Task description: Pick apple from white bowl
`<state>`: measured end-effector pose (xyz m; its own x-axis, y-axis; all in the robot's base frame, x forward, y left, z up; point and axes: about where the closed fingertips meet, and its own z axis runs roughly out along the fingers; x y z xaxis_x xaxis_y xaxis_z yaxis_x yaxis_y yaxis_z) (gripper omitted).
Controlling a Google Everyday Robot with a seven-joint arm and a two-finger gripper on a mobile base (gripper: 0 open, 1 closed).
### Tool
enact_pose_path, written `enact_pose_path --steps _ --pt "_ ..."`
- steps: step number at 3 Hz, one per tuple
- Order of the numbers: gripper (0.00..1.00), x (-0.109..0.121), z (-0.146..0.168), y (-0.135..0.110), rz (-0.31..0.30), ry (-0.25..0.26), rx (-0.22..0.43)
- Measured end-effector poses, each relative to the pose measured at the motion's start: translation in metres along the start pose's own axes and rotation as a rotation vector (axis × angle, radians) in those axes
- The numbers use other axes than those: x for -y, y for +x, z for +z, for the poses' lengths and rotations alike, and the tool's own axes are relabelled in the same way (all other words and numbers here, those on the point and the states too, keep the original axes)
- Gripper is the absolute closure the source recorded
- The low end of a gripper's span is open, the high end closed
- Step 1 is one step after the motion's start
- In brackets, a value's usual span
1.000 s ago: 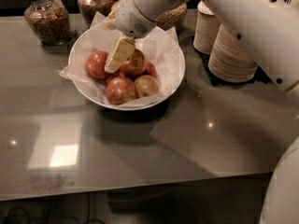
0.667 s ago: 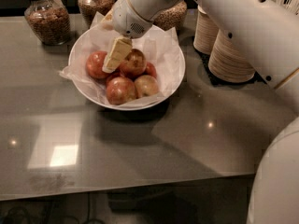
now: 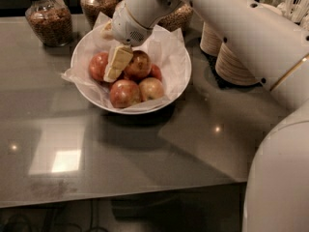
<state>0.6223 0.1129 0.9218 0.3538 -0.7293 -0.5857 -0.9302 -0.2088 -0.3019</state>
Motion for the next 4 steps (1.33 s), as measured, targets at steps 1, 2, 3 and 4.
enact_pose_path --steps 1,2,3,4 --pt "0.23 -0.0015 0.0039 0.0016 0.004 -0.01 0.001" --pt "0.24 -0.0041 0.0117 0.0032 0.013 -0.033 0.002" --pt "0.23 -0.0031 0.0092 0.0013 0.013 -0.033 0.002" --pt "0.24 -0.0044 0.0122 0.0018 0.022 -0.047 0.003"
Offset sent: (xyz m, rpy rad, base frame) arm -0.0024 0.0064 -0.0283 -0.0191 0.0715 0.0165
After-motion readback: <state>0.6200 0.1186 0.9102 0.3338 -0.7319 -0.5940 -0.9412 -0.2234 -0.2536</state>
